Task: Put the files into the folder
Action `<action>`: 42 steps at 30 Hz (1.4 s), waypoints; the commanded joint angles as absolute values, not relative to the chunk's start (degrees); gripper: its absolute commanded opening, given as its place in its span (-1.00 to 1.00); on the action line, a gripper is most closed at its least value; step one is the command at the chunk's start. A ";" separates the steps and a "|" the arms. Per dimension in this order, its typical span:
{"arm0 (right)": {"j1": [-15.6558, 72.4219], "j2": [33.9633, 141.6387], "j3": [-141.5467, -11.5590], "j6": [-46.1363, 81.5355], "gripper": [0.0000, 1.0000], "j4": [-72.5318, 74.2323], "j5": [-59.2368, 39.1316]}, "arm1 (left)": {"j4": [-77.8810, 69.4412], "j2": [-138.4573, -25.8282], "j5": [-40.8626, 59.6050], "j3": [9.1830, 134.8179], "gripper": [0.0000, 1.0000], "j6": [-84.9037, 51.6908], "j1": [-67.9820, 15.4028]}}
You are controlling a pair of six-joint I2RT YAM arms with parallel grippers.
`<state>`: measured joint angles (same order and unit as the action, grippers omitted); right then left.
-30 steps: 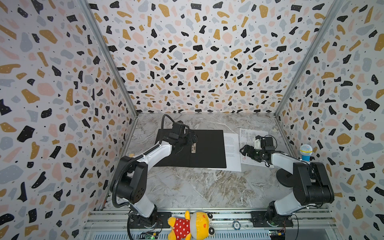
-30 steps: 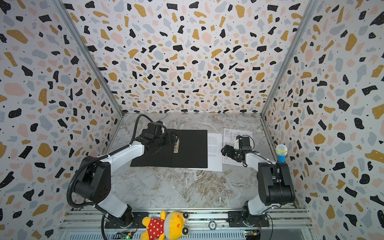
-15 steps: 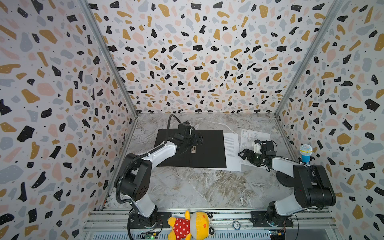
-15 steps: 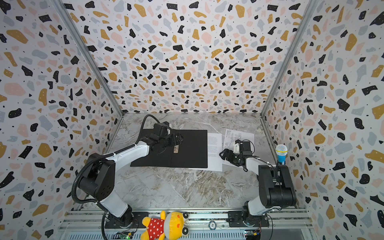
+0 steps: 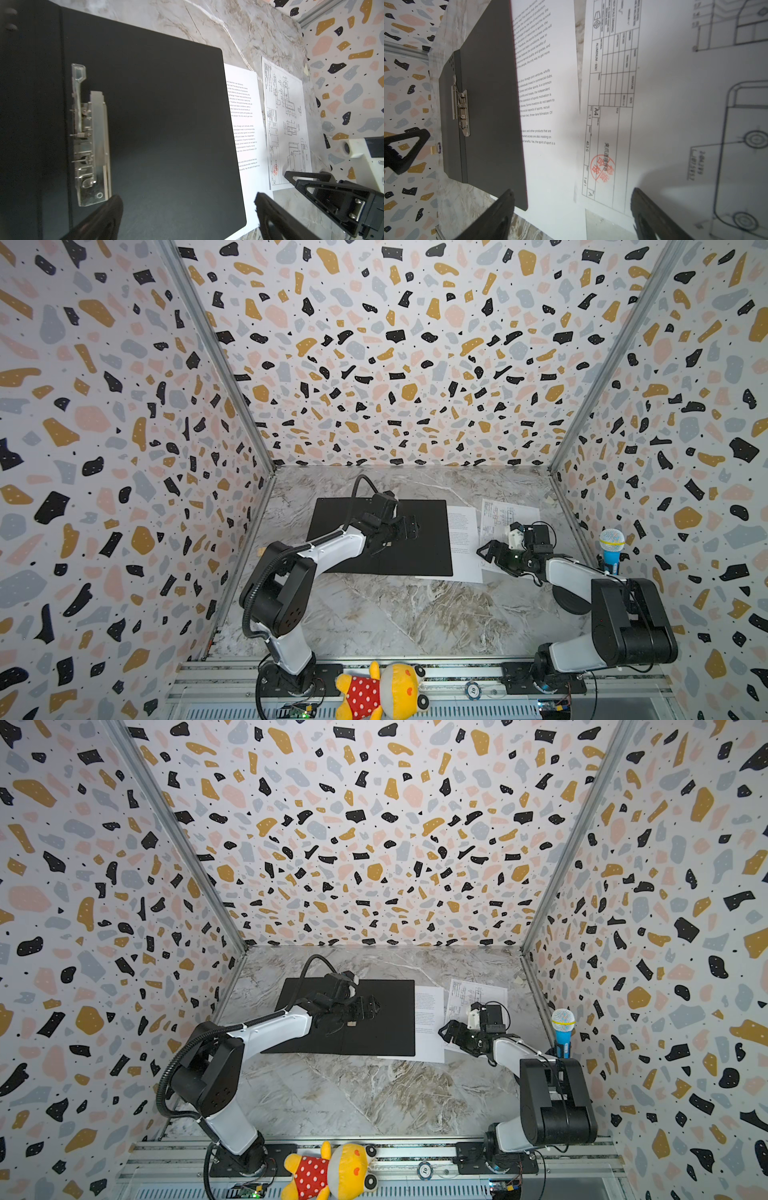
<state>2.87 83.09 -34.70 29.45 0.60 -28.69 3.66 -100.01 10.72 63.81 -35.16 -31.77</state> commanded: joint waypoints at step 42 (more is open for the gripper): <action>11.25 74.86 -36.39 31.55 0.79 -4.28 -20.94 | -0.77 -102.46 12.62 63.70 0.99 -36.04 -32.99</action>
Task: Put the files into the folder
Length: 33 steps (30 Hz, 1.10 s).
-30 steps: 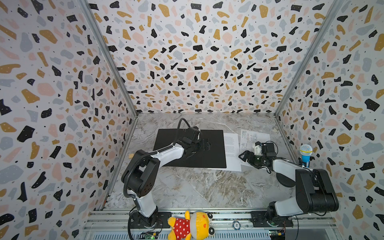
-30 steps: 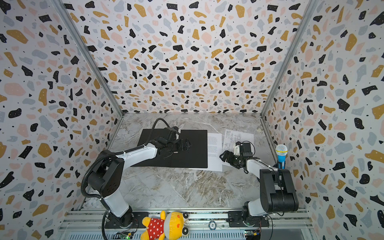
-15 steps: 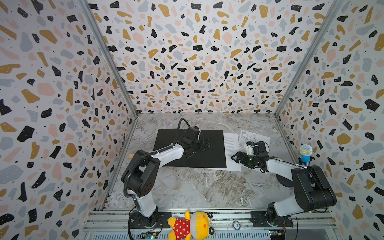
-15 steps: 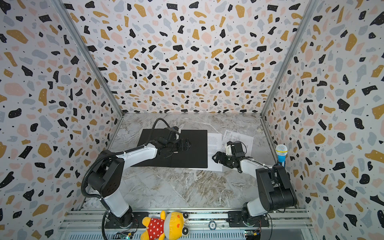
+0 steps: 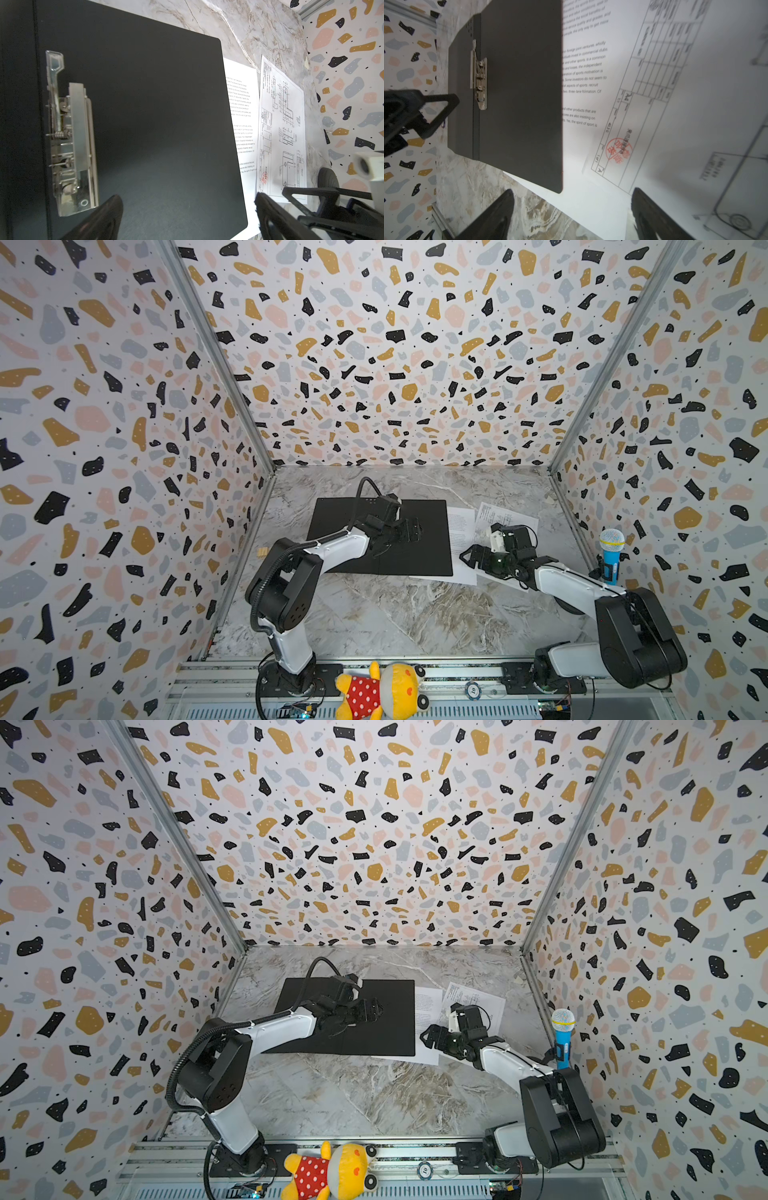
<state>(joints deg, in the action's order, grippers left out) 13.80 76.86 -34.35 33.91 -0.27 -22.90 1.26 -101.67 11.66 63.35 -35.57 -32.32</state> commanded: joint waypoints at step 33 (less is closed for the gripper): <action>6.98 70.83 -27.63 31.81 0.78 -4.28 -20.37 | 3.59 -117.25 14.05 80.59 1.00 -32.84 -40.47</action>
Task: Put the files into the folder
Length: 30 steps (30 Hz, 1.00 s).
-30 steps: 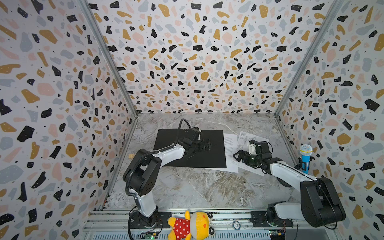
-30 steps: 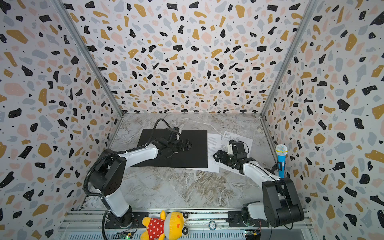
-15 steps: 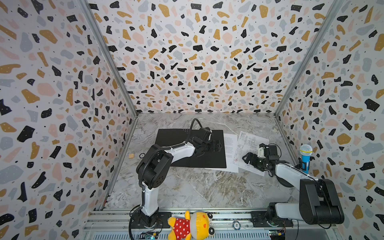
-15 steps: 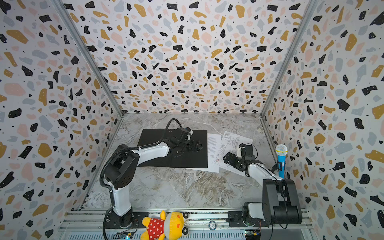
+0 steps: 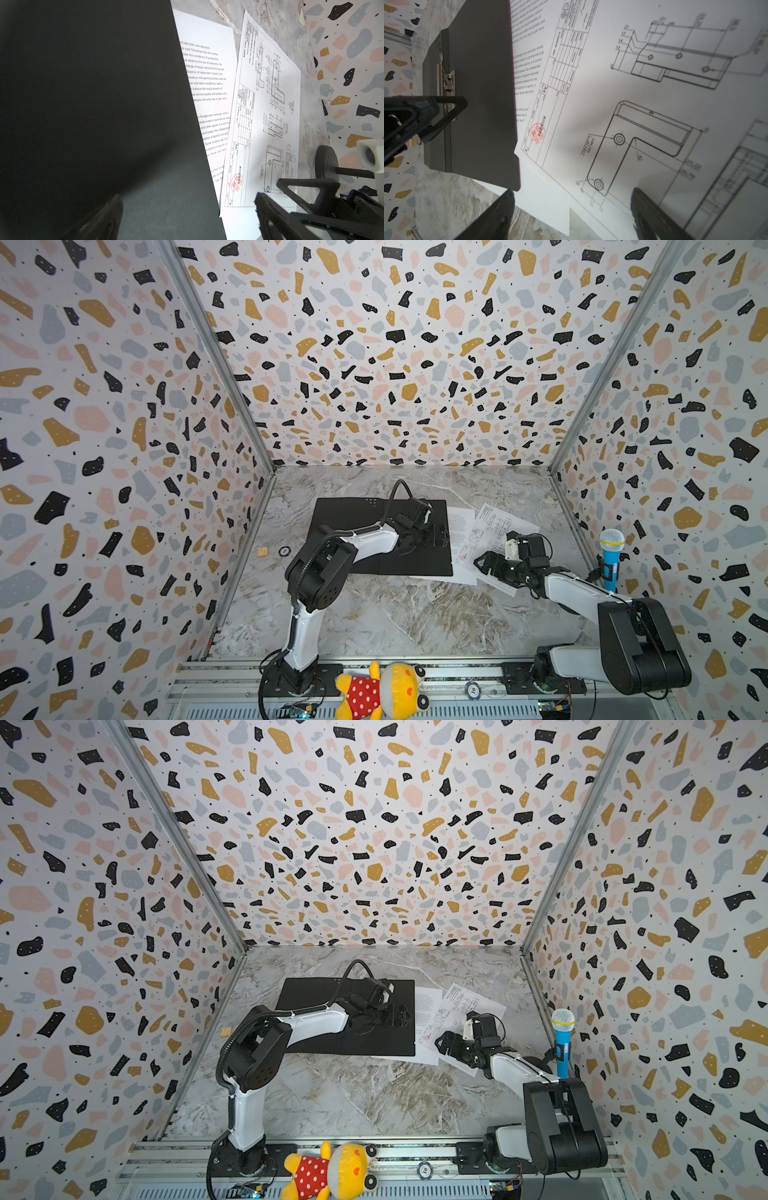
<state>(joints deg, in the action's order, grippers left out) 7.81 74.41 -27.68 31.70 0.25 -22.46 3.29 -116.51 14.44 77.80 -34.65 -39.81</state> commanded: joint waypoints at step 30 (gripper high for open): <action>-9.43 64.62 -22.69 26.97 0.97 -7.86 -18.33 | 12.97 -134.75 14.06 102.38 0.99 -26.20 -48.36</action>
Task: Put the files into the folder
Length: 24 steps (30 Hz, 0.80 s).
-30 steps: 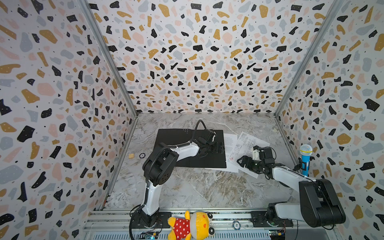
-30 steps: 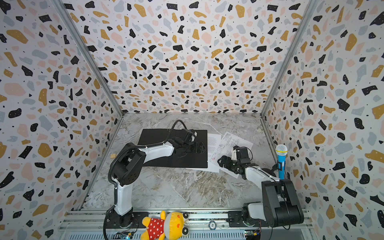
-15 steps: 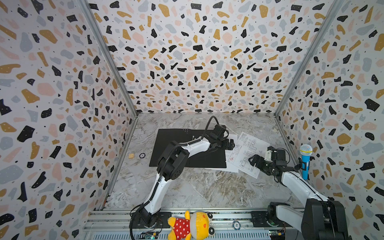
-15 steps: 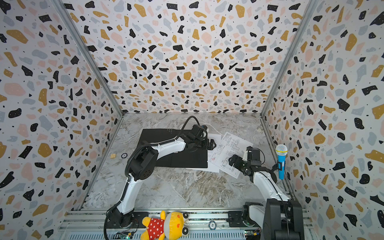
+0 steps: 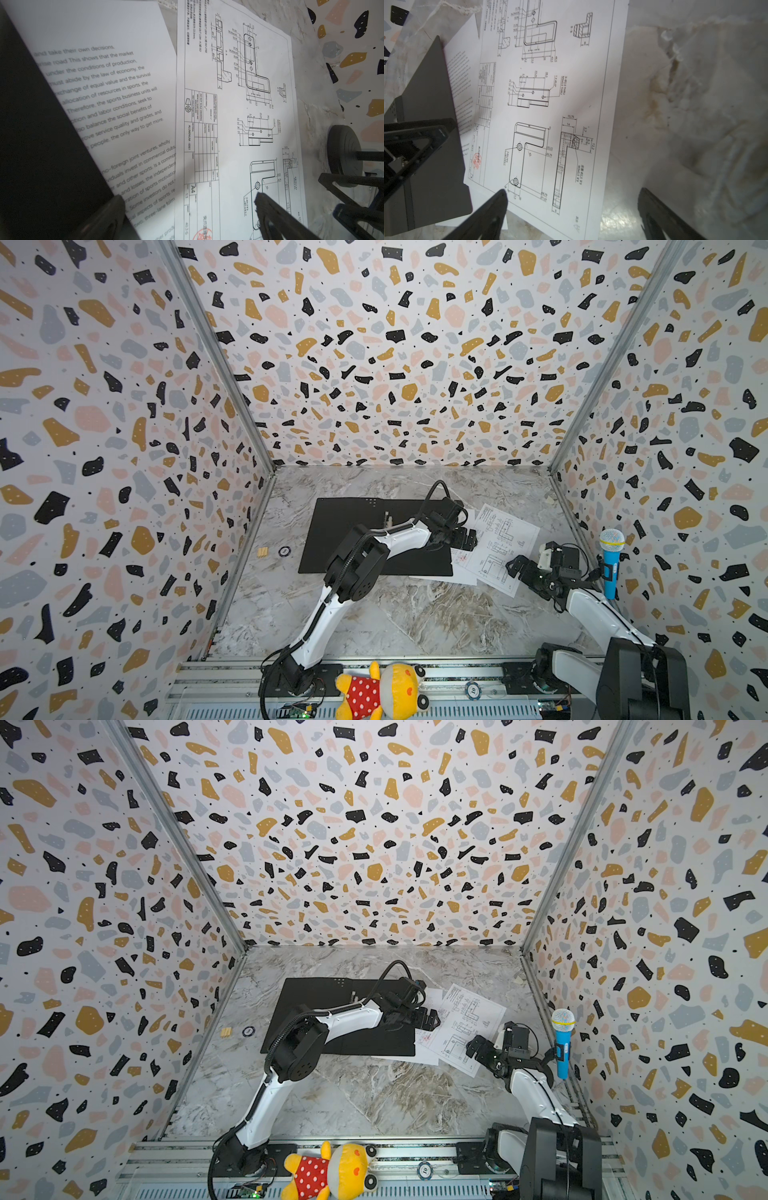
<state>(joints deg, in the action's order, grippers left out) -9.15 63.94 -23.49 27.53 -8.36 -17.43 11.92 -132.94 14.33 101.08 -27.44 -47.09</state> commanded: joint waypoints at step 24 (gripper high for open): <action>-9.40 69.18 -18.02 31.29 0.97 0.63 -27.15 | 12.57 -135.01 16.71 100.46 0.99 -27.12 -49.55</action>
